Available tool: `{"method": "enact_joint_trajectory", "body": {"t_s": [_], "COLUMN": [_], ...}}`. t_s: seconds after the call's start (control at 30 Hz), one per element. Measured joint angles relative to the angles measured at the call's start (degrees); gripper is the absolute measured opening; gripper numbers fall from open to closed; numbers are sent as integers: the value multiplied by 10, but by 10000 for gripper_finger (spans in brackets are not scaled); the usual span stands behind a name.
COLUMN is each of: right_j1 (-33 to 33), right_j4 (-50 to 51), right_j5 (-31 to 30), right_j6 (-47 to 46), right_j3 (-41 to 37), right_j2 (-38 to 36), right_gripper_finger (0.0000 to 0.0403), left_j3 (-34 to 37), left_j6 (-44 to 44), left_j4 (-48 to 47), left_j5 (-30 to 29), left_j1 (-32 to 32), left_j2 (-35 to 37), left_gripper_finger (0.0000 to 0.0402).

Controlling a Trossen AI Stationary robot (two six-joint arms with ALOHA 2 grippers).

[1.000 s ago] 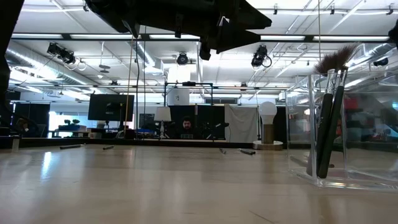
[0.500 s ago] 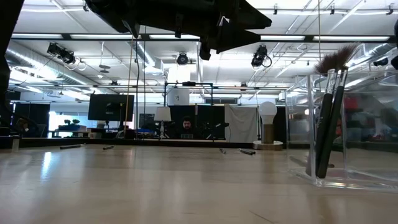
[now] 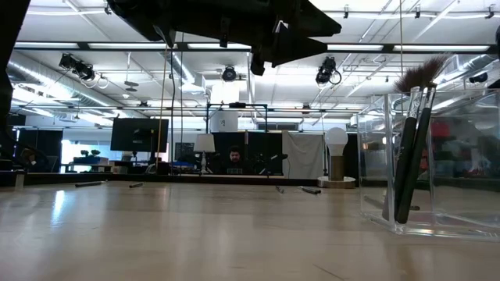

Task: Put items in baskets/containers
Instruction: Put the eyeshadow brush into the right section of the transparent organizer, then put the eyeshadow brush into the middle section of the transparent organizer

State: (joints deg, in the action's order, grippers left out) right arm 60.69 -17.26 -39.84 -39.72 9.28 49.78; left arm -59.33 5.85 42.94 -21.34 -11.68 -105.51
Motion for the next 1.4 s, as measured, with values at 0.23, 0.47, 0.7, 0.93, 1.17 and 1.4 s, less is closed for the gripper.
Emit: {"method": "enact_joint_trajectory", "body": {"t_s": [0.23,0.47,0.7,0.93,1.17,1.4], "right_j1": [0,0,3,2,1,1], "right_j4": [19,20,104,216,218,195], "right_j5": [3,10,20,-45,-64,-73], "right_j6": [9,137,281,252,208,207], "right_j3": [0,46,130,151,112,91], "right_j2": [-3,-56,-120,-135,-133,-133], "right_gripper_finger": [166,196,185,168,156,148], "left_j3": [0,0,0,0,0,0], "left_j6": [0,0,25,208,383,365], "left_j4": [0,0,-52,-227,-326,-198], "left_j5": [0,0,-102,-290,-233,-172], "left_j1": [0,-2,-15,-21,48,101], "left_j2": [0,0,0,0,-28,-112], "left_gripper_finger": [202,202,202,201,201,216]}}
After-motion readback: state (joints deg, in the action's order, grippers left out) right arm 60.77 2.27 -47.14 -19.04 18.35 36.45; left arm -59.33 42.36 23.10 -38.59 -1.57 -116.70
